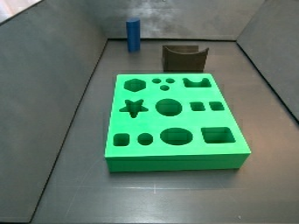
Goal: Pick up the oval object. Move up. Move to above the board. Insert the oval object.
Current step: Pick up the oval object.
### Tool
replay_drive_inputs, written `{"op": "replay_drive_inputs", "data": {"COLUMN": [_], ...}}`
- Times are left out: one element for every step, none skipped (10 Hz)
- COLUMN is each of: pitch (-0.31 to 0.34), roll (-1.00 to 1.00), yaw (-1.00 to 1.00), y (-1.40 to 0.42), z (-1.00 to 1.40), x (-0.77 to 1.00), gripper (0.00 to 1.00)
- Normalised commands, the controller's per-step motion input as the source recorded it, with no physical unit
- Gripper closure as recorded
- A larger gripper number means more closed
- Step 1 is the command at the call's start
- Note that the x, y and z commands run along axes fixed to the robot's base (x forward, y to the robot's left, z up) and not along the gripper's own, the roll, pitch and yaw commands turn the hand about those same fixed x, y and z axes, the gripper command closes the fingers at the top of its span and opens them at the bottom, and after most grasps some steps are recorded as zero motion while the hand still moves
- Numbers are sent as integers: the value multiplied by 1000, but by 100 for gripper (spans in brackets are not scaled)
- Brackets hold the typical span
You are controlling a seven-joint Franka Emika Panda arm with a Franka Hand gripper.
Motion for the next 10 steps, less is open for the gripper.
{"op": "replay_drive_inputs", "data": {"pitch": [0, -49, -109, -137, -149, -101, -97, -83, -71, -84], "roll": [3, -44, -111, -100, -53, -60, -37, 0, -54, -104], "yaw": [0, 9, 423, 494, 531, 520, 489, 574, 669, 669], "y": [-9, 117, 306, 423, 417, 389, 386, 443, 454, 451], "z": [-46, -271, -323, -366, -414, -423, -463, -506, -377, -320], "x": [0, -326, -143, -169, -274, 0, -14, -117, 0, -34], "gripper": [0, 0, 0, 0, 0, 0, 0, 0, 0, 0]}}
